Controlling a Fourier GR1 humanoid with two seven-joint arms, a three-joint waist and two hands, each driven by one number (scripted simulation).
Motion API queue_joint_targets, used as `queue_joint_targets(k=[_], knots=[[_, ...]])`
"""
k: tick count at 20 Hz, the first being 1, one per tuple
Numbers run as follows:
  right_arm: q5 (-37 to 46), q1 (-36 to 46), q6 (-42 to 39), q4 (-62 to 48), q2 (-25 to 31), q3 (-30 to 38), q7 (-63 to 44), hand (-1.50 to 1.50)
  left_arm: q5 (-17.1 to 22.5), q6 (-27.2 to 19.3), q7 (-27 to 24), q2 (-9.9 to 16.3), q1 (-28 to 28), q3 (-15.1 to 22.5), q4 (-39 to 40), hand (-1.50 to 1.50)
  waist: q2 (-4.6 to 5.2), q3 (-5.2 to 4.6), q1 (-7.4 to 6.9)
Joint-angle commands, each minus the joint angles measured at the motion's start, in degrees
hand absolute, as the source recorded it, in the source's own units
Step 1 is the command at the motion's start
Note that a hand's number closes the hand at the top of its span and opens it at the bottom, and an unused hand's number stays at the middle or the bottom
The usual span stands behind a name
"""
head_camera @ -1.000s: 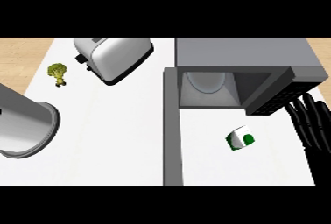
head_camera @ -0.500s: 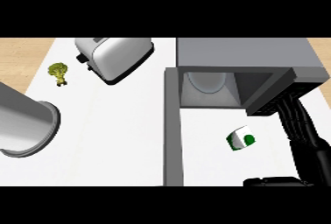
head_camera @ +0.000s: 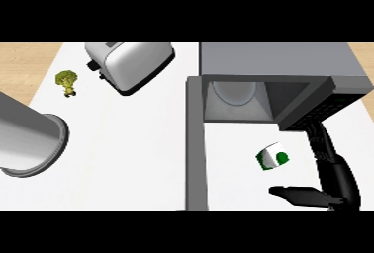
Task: Pick up the milk, place it into the microwave and close the microwave
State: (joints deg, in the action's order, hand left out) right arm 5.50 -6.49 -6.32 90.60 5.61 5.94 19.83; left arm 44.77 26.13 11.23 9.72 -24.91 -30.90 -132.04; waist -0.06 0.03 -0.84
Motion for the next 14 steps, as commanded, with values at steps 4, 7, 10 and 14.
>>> queue_joint_targets(k=[4,7,10,14], knots=[[2.72,5.54,1.21,-20.14,1.62,3.1,10.25,-1.5,7.5,-0.09,3.22,2.32,-0.05,-3.91,-2.18,-1.5,0.09,0.03,0.14],[3.76,4.21,0.93,-26.37,2.54,3.72,17.28,-1.5,6.0,3.7,1.43,-1.37,-3.1,-3.95,-3.82,-1.5,0.04,0.02,0.09],[4.73,10.31,2.42,-32.9,3.42,4.62,18.59,-1.5,9.49,5.8,2.32,-0.65,-3.49,-6.34,-1.71,-1.5,0.05,0.01,0.09],[7.21,11.61,4.21,-43.88,4.74,5.27,27.6,-1.5,11.64,6.36,3.37,-0.95,-5.01,-8.59,-2.11,-1.5,0.05,0.02,-0.05]])
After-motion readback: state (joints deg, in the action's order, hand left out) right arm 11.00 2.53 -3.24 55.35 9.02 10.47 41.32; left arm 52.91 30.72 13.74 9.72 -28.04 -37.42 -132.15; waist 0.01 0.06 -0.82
